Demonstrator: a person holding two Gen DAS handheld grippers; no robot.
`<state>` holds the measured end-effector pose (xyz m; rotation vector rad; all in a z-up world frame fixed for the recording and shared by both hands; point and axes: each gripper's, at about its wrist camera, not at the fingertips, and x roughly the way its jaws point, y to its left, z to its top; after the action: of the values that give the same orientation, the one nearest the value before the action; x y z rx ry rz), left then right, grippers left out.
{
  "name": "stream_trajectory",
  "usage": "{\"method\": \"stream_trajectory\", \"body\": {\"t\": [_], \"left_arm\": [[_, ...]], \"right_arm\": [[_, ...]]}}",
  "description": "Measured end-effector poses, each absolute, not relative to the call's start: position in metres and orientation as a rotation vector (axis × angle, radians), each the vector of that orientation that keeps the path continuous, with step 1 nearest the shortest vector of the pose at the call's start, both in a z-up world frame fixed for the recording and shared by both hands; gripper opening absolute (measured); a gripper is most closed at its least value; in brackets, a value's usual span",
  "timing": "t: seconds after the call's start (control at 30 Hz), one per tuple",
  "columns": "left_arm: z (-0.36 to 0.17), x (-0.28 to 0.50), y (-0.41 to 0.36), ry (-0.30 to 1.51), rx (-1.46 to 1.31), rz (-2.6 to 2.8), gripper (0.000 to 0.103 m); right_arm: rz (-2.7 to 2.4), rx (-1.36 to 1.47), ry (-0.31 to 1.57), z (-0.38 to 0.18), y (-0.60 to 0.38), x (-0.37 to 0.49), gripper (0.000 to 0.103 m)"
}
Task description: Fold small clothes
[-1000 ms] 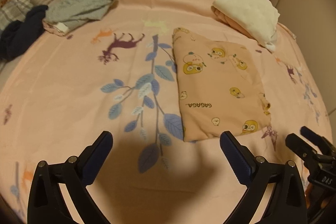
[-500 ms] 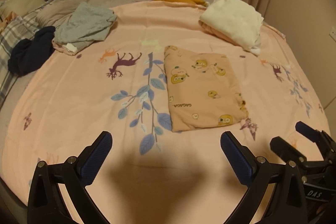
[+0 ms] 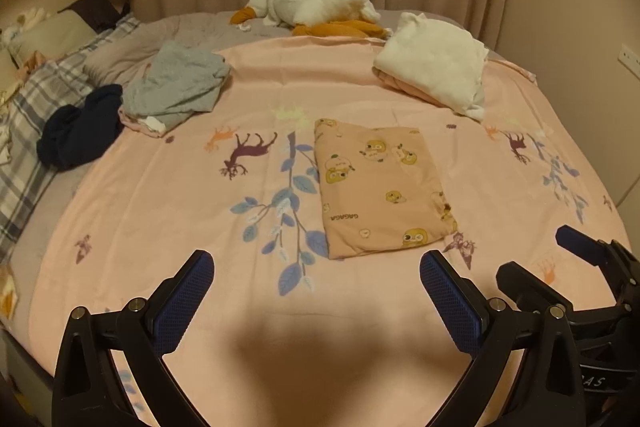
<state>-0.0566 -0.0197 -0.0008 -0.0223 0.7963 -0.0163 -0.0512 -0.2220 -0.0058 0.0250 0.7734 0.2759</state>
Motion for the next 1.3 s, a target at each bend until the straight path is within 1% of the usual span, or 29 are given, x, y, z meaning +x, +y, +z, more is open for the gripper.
{"method": "stream_trajectory", "body": {"t": [1.3], "left_arm": [[-0.003,-0.064,-0.009,0.808,-0.026,0.032,0.102]], "right_arm": [[0.258,0.044,0.775,-0.004,-0.232,-0.05,0.103]]}}
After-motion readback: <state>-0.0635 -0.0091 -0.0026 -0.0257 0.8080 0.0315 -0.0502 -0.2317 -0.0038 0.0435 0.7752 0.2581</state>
